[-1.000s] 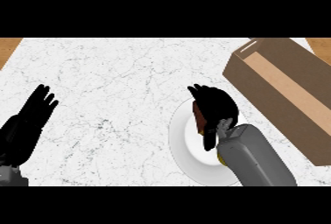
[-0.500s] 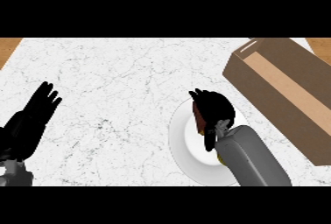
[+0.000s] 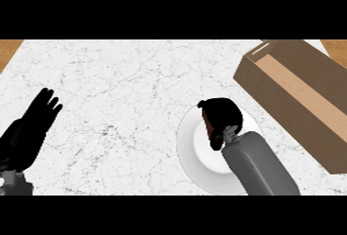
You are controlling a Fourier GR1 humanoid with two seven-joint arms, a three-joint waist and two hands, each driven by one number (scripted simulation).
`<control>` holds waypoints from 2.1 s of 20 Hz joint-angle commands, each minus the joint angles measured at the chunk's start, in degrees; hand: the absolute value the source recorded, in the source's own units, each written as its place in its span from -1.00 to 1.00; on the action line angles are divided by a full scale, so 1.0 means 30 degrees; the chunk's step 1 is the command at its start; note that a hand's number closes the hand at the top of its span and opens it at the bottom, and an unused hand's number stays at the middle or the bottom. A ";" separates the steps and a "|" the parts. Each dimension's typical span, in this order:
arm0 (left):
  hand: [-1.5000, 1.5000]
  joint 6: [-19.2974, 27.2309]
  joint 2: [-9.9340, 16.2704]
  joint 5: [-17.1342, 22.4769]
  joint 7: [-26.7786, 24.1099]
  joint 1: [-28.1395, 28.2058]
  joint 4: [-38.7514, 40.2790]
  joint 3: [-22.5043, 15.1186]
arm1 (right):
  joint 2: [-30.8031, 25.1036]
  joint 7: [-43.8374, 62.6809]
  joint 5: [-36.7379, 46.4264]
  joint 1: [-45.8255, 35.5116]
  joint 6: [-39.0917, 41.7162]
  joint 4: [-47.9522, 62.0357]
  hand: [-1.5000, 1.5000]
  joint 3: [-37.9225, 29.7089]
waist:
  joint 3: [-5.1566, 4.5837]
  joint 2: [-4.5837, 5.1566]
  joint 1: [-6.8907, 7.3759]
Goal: Pick the sweet potato from the plate and place it in the cardboard box
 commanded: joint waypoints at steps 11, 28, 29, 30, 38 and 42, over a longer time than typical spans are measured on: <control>0.00 0.0408 -0.0657 -0.0793 0.0207 -0.0319 -0.0196 -0.0154 | 0.0205 -0.4117 0.1946 -0.1267 -0.2887 0.3297 1.00 -0.0703 | 0.0002 0.0014 0.0044; 0.00 -0.0533 0.0535 0.0297 0.1724 -0.0600 -0.1011 0.0955 | 0.0615 0.1017 0.2131 0.1184 -0.1581 -0.6174 1.00 -0.0133 | 0.0001 -0.0083 -0.0176; 0.00 0.0349 -0.1147 -0.0802 0.0629 -0.0300 -0.0300 -0.0310 | 0.0873 0.1817 0.1719 -0.0156 -0.0777 -0.6809 1.00 -0.0256 | -0.0007 -0.0077 -0.0202; 0.00 0.0307 -0.0975 -0.0916 0.0238 -0.0051 -0.0505 -0.0084 | 0.0811 0.1641 0.2004 0.0588 -0.0650 -0.8151 1.00 0.0028 | -0.0005 -0.0093 -0.0234; 0.00 -0.0041 -0.1027 -0.0531 0.0642 0.0739 -0.1402 -0.0112 | 0.0887 0.5789 0.2712 -0.2965 0.0806 -1.3362 1.00 -0.1074 | -0.0011 -0.0144 -0.0208; 0.00 -0.0418 0.0112 0.0341 0.1987 -0.0096 -0.1904 0.0712 | 0.0789 0.7172 0.2973 -0.5347 0.1763 -1.3111 1.00 -0.3340 | -0.0003 -0.0087 -0.0055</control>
